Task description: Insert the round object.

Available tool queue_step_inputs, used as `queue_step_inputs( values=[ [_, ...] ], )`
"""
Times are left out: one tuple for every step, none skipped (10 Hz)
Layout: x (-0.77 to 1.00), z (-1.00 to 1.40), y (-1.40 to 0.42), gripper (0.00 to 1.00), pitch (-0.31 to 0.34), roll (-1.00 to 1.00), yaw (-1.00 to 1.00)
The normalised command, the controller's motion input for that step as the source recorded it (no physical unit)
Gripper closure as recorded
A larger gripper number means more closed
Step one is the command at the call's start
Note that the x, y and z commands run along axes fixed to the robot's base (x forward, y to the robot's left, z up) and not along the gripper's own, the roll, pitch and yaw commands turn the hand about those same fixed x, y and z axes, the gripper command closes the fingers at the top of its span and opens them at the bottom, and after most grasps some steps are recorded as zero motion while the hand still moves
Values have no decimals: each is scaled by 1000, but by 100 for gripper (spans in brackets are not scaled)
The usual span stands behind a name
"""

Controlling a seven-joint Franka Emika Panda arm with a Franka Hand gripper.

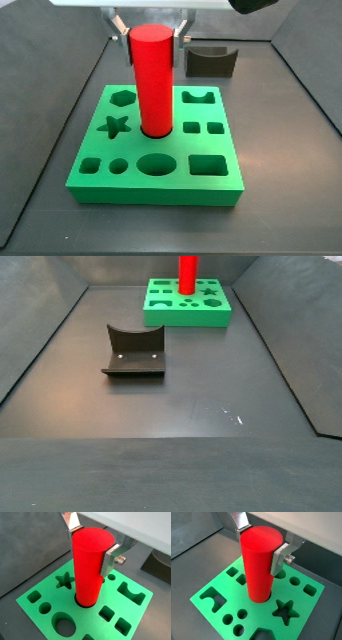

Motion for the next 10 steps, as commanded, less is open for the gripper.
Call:
queue_step_inputs(
  values=[
    [0, -349, -143, 100, -9, -14, 0],
    [46, -357, -183, 100, -1, -37, 0],
    [117, -377, -154, 100, 0, -46, 0],
    [100, -383, -40, 100, 0, 0, 0],
    [0, -340, 0, 100, 0, 126, 0],
    [0, -380, 0, 100, 0, 136, 0],
    [0, -406, 0, 100, 0, 177, 0],
    [0, -374, 0, 100, 0, 179, 0],
    [0, -351, 0, 100, 0, 164, 6],
    [0, -331, 3, 100, 0, 157, 14]
  ],
)
